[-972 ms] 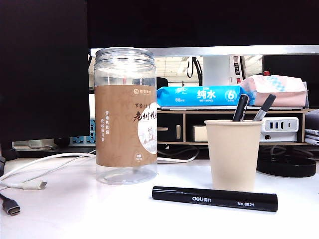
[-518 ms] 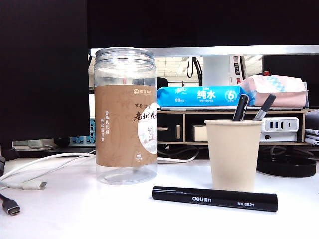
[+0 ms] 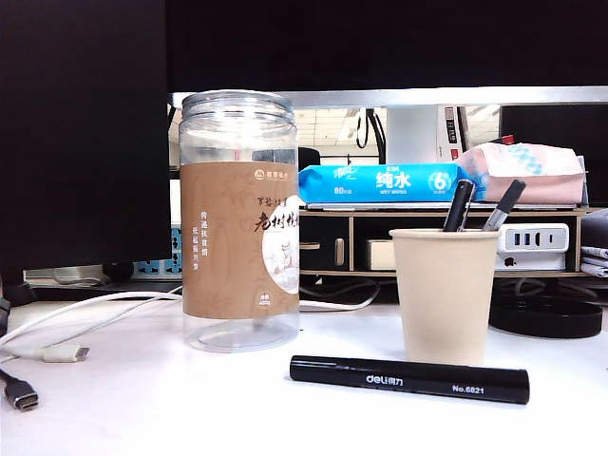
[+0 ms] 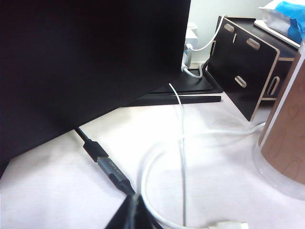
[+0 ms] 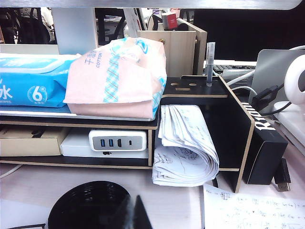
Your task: Pick up the marker from the paper cup and put it on the table.
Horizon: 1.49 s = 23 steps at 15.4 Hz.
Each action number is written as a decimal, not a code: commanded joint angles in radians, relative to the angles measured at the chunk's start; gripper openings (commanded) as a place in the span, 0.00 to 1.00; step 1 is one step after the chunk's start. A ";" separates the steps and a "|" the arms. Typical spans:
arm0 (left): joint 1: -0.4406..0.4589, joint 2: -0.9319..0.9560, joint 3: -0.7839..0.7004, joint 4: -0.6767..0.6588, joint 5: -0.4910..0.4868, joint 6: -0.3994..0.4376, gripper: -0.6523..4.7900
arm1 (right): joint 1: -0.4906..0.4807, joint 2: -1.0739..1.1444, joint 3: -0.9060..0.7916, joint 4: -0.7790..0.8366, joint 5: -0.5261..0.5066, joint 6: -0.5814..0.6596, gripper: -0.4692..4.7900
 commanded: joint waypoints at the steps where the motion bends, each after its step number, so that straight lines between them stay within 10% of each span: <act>1: 0.002 0.000 -0.001 -0.008 -0.014 0.006 0.11 | 0.001 0.000 -0.003 0.014 -0.002 0.005 0.09; 23: 0.001 0.000 -0.001 0.190 -0.186 0.001 0.11 | 0.001 0.000 -0.003 0.014 -0.002 0.005 0.09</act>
